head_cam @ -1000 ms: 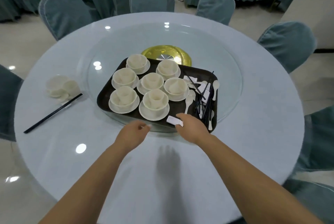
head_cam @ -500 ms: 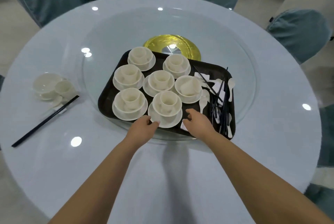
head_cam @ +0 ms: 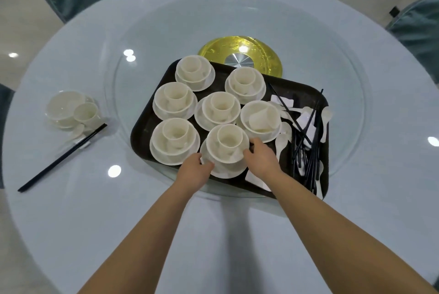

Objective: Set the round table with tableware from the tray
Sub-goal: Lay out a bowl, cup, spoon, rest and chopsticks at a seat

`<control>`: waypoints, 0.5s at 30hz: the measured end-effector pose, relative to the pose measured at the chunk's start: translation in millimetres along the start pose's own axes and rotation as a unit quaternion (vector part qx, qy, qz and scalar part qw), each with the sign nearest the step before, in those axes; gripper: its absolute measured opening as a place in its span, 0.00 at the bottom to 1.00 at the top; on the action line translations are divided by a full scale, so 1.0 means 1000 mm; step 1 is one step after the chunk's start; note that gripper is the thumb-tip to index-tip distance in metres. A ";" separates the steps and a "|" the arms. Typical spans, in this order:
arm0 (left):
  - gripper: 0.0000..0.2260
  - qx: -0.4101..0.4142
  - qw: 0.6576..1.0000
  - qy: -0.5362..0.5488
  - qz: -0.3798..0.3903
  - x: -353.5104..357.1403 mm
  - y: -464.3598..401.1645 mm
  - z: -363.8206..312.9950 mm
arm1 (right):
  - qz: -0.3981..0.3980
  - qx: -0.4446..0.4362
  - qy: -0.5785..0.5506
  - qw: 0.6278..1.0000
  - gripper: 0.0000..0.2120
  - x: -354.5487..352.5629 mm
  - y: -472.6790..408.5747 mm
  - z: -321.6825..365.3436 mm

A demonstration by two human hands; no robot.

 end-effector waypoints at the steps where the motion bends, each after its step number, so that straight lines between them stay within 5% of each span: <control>1: 0.07 -0.006 1.000 -0.003 -0.008 0.001 -0.002 0.000 | 0.002 0.001 -0.001 1.000 0.16 0.001 -0.002 -0.001; 15: 0.20 -0.054 0.988 0.113 -0.086 -0.001 0.000 0.011 | -0.022 0.021 -0.108 0.994 0.10 -0.008 0.004 -0.005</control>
Point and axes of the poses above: each hand's wrist, its own y-axis away from the middle knuckle, its own x-axis out of the palm, z = x × y, the point moved 6 cm from there along -y, towards the middle knuckle, and after that the axes turned 3 degrees about -z, right-handed, at the moved point
